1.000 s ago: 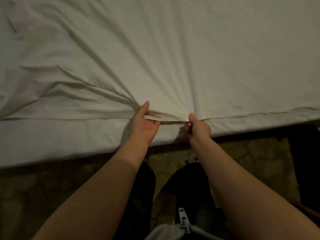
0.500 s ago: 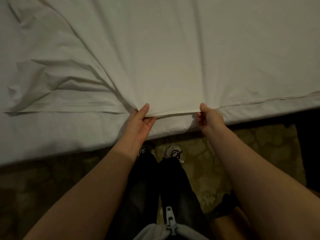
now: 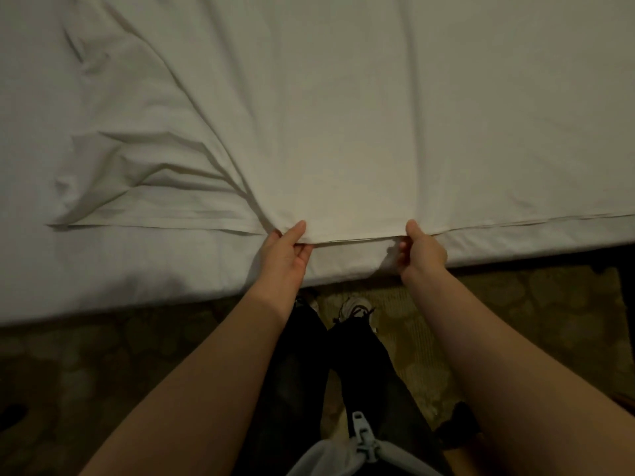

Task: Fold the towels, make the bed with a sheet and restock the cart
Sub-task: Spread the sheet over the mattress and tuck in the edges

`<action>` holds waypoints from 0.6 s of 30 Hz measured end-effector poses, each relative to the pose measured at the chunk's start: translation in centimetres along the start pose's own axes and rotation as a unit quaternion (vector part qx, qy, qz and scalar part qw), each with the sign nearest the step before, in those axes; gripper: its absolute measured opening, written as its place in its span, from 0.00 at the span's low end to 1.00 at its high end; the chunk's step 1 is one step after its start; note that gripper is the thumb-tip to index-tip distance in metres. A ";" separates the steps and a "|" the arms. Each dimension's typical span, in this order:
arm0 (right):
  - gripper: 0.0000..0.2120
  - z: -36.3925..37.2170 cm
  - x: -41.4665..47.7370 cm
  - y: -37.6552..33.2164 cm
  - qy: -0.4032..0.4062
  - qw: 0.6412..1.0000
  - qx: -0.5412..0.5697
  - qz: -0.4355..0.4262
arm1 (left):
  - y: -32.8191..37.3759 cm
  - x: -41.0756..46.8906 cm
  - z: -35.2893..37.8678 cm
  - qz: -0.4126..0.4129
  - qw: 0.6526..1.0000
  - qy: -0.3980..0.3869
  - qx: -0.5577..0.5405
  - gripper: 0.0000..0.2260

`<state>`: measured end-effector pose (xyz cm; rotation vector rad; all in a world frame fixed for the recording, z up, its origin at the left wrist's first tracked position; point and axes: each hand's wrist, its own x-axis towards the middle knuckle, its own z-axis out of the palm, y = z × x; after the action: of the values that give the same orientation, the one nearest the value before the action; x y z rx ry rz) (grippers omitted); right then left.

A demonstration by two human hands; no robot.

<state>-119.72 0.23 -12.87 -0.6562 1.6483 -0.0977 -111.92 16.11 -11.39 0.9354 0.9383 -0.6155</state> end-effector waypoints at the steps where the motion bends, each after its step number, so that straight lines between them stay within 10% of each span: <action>1: 0.11 0.3 -0.5 0.3 -0.018 1.000 0.011 0.010 | 0.0 -0.1 0.1 0.004 1.000 0.004 0.003 0.07; 9: 0.12 4.8 -5.6 5.0 -0.263 0.955 -0.041 0.131 | 0.1 -1.2 0.4 0.029 0.999 0.015 0.027 0.07; 18: 0.07 5.4 -6.0 6.4 -0.117 0.993 -0.035 -0.003 | 2.8 -1.5 0.3 -0.141 0.988 -0.062 0.018 0.03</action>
<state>-116.74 10.02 -11.39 -0.6987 1.4290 0.0318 -110.36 17.29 -8.88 0.7929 0.9567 -0.9230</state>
